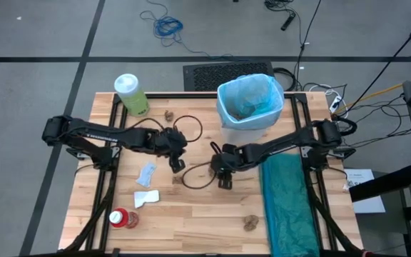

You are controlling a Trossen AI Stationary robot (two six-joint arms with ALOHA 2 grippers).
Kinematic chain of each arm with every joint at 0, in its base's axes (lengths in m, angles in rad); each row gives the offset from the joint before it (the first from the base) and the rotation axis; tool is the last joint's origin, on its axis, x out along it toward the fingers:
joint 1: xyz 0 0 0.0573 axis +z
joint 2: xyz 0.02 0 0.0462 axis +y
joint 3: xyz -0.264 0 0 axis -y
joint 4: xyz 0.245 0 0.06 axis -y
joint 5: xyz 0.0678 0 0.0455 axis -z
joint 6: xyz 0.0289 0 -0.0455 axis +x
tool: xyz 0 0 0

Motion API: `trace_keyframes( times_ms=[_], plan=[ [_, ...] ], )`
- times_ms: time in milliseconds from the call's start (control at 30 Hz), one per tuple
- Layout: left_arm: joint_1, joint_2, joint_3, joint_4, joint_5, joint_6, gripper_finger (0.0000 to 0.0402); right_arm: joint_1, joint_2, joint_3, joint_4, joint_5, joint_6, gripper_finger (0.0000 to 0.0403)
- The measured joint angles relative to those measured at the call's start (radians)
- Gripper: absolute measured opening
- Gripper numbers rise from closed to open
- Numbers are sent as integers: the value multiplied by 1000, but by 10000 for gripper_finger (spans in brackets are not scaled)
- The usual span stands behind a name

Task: Place trash/remove bag and relplace
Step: Put the brown paper trash into the trash bin

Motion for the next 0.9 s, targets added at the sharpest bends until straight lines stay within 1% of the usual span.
trace_keyframes(
  times_ms=[67,167,233,300,333,367,433,533,567,633,733,833,900],
  plan=[
    [-23,-2,-1,-65,1,-27,0,-17,23,0,12,0,1,177],
    [-68,-2,-10,-161,9,-84,0,-30,50,0,14,1,2,135],
    [-101,-2,-42,-162,22,-137,0,-30,58,0,16,1,2,91],
    [-136,-5,-95,-142,60,-198,0,-22,58,0,15,2,2,39],
    [-152,-6,-124,-113,76,-227,0,-17,56,0,15,1,2,21],
    [-167,-6,-155,-54,89,-251,0,-12,50,0,12,0,1,13],
    [-186,-5,-218,81,106,-293,0,-2,24,-1,7,-3,-3,12],
    [-190,-5,-299,301,124,-328,0,9,-37,0,5,-5,-14,6],
    [-190,-5,-319,351,127,-339,0,9,-59,0,2,-11,-16,4],
    [-187,-2,-352,402,137,-347,0,11,-109,0,-8,-36,-17,3],
    [-184,5,-375,434,138,-348,0,11,-207,0,-2,-62,-32,2],
    [-176,28,-375,453,132,-341,0,13,-317,0,-3,-59,-39,2],
    [-162,51,-375,512,124,-316,0,13,-400,0,7,-30,-55,1]
  ],
)
